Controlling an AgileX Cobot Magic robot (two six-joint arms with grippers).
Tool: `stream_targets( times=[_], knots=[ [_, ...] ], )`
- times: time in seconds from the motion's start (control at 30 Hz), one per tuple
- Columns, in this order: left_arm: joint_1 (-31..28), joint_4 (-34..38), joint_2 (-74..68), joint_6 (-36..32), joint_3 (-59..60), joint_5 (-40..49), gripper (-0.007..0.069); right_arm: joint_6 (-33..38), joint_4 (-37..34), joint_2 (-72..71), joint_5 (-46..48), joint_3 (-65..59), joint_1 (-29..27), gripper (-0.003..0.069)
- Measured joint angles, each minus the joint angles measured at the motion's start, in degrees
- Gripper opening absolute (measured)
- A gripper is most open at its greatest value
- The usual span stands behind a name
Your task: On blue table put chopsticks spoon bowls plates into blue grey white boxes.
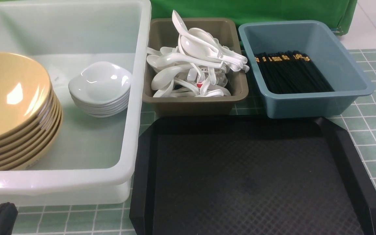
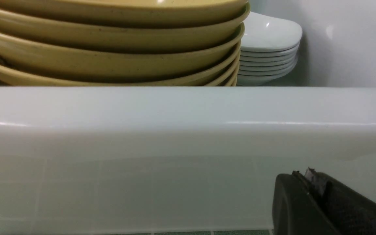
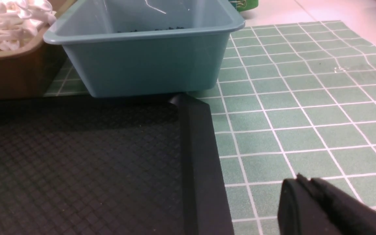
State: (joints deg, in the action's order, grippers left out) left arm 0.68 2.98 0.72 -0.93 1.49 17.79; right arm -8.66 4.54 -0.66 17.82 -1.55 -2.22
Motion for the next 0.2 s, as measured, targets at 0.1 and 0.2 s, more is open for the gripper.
stream_targets(
  times=[0.1,0.2],
  knots=[
    [0.0,0.0,0.0,0.07,0.0,0.0,-0.0012,0.0,0.0,0.0,0.0,0.0,0.0,0.0076],
    [0.0,0.0,0.0,0.07,0.0,0.0,-0.0012,0.0,0.0,0.0,0.0,0.0,0.0,0.0077]
  ],
)
